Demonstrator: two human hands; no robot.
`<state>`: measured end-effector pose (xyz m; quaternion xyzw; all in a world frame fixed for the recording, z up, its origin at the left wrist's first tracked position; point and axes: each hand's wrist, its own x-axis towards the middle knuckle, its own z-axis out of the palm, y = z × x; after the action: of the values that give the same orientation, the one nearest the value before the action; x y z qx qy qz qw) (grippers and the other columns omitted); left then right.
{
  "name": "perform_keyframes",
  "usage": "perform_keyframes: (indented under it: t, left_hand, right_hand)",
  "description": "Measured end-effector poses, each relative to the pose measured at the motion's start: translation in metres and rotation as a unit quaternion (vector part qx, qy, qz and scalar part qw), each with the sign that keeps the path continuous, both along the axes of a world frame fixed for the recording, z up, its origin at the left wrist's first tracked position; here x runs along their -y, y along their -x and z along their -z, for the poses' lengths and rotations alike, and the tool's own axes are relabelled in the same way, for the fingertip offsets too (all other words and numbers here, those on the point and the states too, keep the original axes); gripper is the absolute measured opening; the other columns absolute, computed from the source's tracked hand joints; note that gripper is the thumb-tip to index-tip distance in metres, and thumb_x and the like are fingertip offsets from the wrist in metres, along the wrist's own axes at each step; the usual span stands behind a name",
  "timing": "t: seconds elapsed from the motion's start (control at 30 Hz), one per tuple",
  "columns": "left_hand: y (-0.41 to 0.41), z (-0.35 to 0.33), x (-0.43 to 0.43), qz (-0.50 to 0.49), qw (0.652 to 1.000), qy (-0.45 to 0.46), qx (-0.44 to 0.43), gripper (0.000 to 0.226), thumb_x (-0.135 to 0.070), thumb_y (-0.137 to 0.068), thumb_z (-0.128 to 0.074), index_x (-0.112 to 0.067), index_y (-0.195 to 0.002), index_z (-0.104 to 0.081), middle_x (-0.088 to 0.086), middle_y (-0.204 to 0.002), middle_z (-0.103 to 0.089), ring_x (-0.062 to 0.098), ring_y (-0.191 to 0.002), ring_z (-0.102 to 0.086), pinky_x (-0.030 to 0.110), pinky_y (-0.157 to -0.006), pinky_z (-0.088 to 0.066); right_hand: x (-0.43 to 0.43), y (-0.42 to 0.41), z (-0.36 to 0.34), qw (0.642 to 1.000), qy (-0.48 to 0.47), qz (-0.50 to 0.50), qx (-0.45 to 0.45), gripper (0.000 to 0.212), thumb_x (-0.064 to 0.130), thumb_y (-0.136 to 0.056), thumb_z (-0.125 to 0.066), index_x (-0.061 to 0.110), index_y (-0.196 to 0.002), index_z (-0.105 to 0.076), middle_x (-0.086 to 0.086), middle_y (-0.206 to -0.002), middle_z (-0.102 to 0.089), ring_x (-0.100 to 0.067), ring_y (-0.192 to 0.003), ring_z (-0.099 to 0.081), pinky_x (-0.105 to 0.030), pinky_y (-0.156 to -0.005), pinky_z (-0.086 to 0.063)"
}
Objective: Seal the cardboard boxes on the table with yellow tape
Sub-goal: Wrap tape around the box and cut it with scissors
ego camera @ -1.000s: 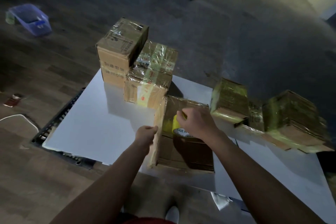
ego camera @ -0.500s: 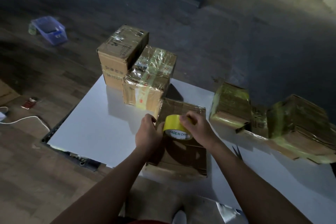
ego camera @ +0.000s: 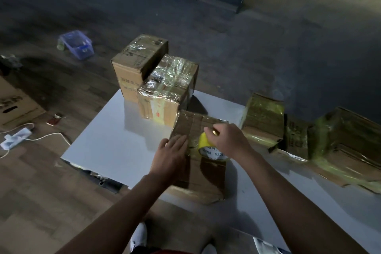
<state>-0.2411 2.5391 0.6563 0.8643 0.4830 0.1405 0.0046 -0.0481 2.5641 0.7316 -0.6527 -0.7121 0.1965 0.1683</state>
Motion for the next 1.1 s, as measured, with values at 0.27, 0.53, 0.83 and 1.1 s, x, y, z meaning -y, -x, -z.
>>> perform_keyframes:
  t: [0.27, 0.53, 0.83, 1.1]
  left_hand:
    - [-0.005, 0.003, 0.012, -0.025, 0.981, 0.138, -0.135, 0.060, -0.043, -0.094, -0.027, -0.010, -0.134, -0.055, 0.016, -0.138, -0.054, 0.033, -0.130, -0.049, 0.063, -0.095, -0.044]
    - [-0.024, -0.007, 0.012, -0.023, 0.966, 0.134, -0.222, 0.064, -0.041, -0.103, -0.021, -0.003, -0.152, -0.008, 0.024, -0.159, -0.003, 0.040, -0.147, -0.001, 0.065, -0.112, -0.005]
    - [-0.035, -0.006, 0.015, 0.061, 0.980, 0.127, -0.142, 0.064, -0.040, -0.100, -0.015, -0.005, -0.153, -0.005, 0.021, -0.160, 0.001, 0.033, -0.149, 0.004, 0.043, -0.116, 0.008]
    - [-0.032, 0.009, 0.014, 0.070, 0.979, 0.131, -0.142, 0.060, -0.039, -0.095, -0.030, 0.002, -0.132, -0.054, 0.024, -0.135, -0.054, 0.034, -0.128, -0.051, 0.046, -0.105, -0.035]
  right_hand:
    - [0.003, -0.003, 0.013, 0.993, -0.004, 0.020, -0.117, 0.045, 0.034, -0.096, -0.052, 0.011, -0.058, -0.047, 0.001, -0.051, -0.040, -0.009, -0.048, -0.039, -0.031, -0.051, -0.029]
    - [0.011, -0.015, 0.013, 0.990, 0.040, 0.037, -0.133, 0.048, 0.039, -0.098, -0.049, 0.025, -0.052, -0.046, 0.009, -0.049, -0.042, -0.001, -0.050, -0.043, -0.022, -0.049, -0.030]
    - [0.010, -0.005, 0.005, 1.000, -0.013, 0.020, 0.002, 0.055, 0.038, -0.098, -0.048, 0.017, -0.048, -0.037, -0.002, -0.048, -0.040, -0.016, -0.047, -0.039, -0.031, -0.051, -0.020]
    - [0.018, -0.025, 0.016, 0.986, 0.031, 0.050, -0.158, 0.047, 0.039, -0.096, -0.053, 0.026, -0.052, -0.057, 0.012, -0.047, -0.050, -0.002, -0.048, -0.045, -0.022, -0.049, -0.031]
